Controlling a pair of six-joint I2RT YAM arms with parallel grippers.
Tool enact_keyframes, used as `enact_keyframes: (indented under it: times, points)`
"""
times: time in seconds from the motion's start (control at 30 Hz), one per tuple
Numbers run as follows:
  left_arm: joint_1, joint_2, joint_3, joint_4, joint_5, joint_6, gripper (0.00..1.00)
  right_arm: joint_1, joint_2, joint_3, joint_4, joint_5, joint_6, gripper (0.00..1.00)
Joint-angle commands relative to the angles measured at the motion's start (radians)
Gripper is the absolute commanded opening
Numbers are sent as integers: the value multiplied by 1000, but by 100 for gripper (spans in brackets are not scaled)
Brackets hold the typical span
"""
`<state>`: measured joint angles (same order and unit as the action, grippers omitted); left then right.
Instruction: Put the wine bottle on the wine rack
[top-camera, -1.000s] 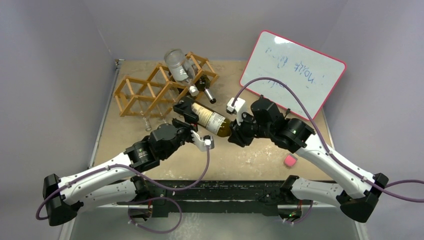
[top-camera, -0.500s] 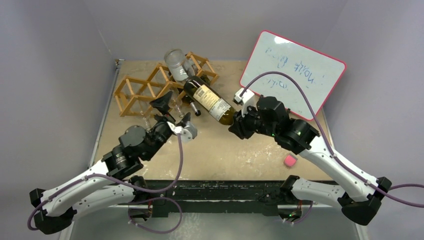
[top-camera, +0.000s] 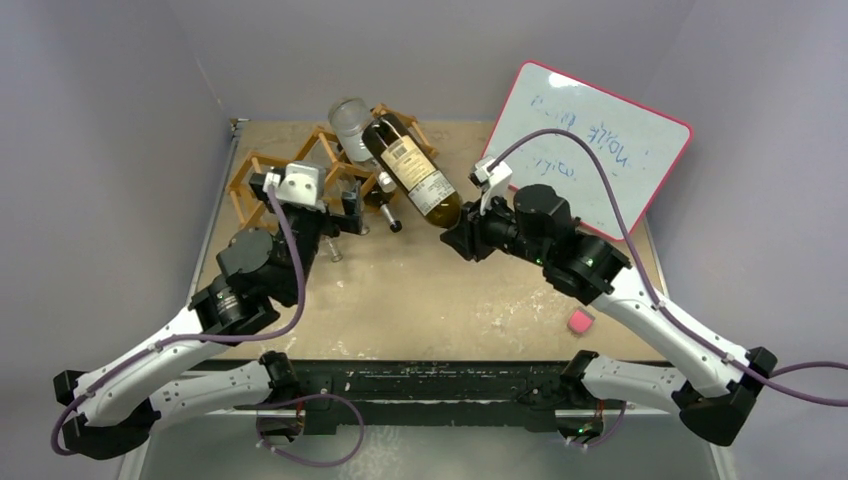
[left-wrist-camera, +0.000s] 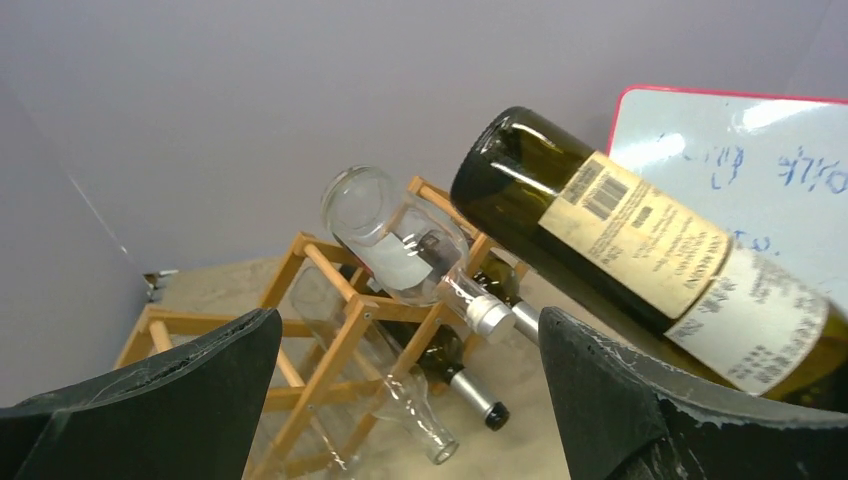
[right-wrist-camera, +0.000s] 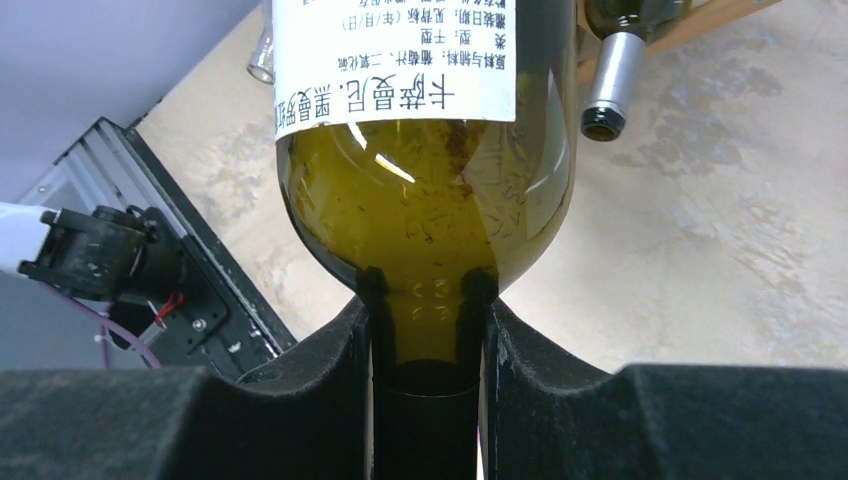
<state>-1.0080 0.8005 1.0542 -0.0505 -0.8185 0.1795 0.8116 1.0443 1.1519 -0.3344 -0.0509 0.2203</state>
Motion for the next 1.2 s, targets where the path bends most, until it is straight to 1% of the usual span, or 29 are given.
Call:
enact_keyframes:
  times: [0.0,0.07,0.17,0.33,0.4,0.53,0.73,0.83,0.9,1.0,1.17]
  points:
    - [2,-56,65,-32,-3,-191,100,0,37,59,265,-69,97,0]
    - [2,-87,74,-60,26,-216,100,2,66,63,300,-118,127,0]
    - [2,-148,52,-61,61,-234,100,16,105,56,376,-137,181,0]
    - [2,-246,0,-25,100,-217,100,87,207,122,438,-106,212,0]
    - [2,-272,1,-37,92,-213,100,107,257,154,464,-104,226,0]
    - [1,-310,11,-57,44,-192,98,130,324,193,570,-114,247,0]
    - [2,-352,-4,-77,17,-185,98,132,432,306,631,-48,289,0]
    - [1,-366,-3,-103,-7,-191,98,132,494,370,616,-12,326,0]
    - [3,-375,-2,-116,-20,-192,98,132,552,450,552,-19,331,0]
    - [1,-389,1,-132,-46,-189,97,129,640,580,445,28,326,0]
    - [1,-401,9,-151,-84,-183,97,130,798,760,363,-11,377,0]
